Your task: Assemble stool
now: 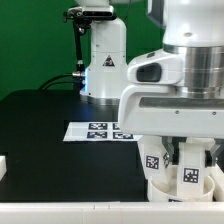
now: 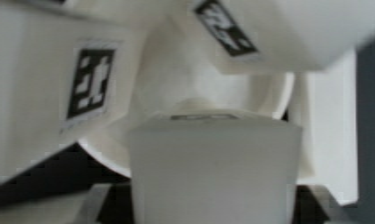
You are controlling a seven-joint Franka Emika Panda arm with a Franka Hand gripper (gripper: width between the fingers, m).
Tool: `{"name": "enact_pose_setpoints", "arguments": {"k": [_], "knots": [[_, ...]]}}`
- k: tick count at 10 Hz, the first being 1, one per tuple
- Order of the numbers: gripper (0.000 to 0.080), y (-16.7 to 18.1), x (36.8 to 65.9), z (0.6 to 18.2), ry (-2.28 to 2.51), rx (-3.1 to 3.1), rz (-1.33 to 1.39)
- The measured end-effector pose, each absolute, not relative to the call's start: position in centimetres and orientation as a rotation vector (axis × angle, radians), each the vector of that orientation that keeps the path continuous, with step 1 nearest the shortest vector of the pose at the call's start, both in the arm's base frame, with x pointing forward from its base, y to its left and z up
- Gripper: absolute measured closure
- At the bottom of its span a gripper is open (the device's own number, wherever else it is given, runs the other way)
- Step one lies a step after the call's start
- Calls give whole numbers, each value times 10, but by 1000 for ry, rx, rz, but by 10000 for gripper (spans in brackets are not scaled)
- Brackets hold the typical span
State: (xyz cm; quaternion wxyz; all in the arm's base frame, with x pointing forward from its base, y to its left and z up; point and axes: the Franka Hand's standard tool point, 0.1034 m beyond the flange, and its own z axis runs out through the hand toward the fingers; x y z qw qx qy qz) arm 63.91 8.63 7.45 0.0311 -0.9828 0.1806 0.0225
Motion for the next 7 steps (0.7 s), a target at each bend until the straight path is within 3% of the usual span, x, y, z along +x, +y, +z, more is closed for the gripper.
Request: {"name": "enact_pose_setpoints", "arguments": {"k": [4,7], "knots": [[466,86,644,75,1071,-2865,58],[466,87,646,79,1772,-2491,125]]}}
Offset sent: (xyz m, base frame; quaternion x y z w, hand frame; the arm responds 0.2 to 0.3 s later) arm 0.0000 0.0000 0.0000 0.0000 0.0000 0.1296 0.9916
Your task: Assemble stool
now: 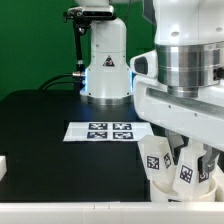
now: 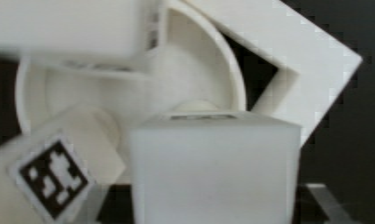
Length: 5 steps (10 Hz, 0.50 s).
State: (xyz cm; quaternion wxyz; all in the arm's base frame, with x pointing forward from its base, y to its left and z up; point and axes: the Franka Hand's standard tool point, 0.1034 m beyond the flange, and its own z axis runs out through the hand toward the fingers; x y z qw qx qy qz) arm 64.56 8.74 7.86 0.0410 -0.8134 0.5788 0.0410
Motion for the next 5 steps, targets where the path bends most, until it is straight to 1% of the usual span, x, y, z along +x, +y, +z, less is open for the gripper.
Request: {"name": "enact_pose_setpoints", "arguments": {"k": [2,5], "knots": [[466,92,647,78,2246,-2033,196],[465,93,647,78,2398,-1867,209]]}}
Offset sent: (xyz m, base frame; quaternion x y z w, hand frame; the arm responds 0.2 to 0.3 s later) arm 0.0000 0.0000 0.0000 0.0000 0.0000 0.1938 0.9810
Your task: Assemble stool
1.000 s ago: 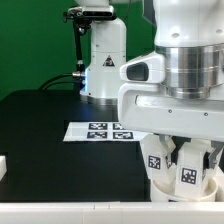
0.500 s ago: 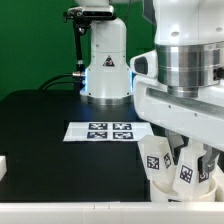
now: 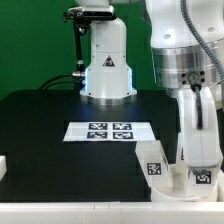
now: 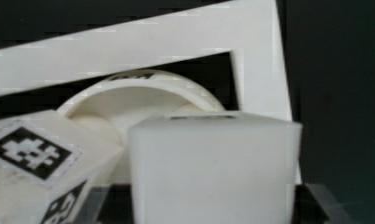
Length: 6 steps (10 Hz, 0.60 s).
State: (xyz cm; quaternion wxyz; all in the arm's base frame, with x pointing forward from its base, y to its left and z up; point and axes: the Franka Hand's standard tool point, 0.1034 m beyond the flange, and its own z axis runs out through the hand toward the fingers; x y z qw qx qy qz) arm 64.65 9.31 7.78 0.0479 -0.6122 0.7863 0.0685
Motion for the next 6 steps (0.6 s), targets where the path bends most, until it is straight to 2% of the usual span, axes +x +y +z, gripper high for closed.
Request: {"name": "enact_pose_setpoints", "arguments": {"k": [3,6], "knots": [[465,102,647,79,2702,-1413,237],[465,116,643,75,2660,-1418,217]]}}
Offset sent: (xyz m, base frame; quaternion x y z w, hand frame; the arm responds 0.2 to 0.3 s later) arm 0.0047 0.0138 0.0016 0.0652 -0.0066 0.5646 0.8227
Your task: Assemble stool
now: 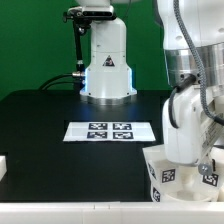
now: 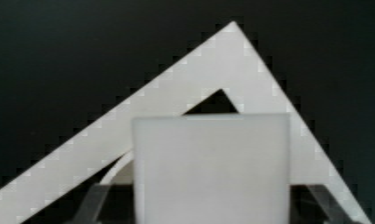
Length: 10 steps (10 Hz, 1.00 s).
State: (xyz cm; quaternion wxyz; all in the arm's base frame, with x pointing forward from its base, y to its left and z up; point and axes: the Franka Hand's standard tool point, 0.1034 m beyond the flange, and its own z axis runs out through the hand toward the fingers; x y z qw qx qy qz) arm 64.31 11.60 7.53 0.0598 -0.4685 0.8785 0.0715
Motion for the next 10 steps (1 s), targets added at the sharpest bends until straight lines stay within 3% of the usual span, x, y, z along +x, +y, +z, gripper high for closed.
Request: {"name": "enact_pose_setpoints", "arguments": {"k": [2,3,4,5,6,7,10], "knots": [[465,118,642,75,2656,-1440,203],[386,119,642,75,2643,-1461,202],[386,119,642,75,2632,-1481,201],[251,119,642,74,2614,-1510,199],[170,119,642,75,2609,-1518,198],[156,118,643,76,2602,-1521,195],[151,118,650,114,2547,-1508,189]]}}
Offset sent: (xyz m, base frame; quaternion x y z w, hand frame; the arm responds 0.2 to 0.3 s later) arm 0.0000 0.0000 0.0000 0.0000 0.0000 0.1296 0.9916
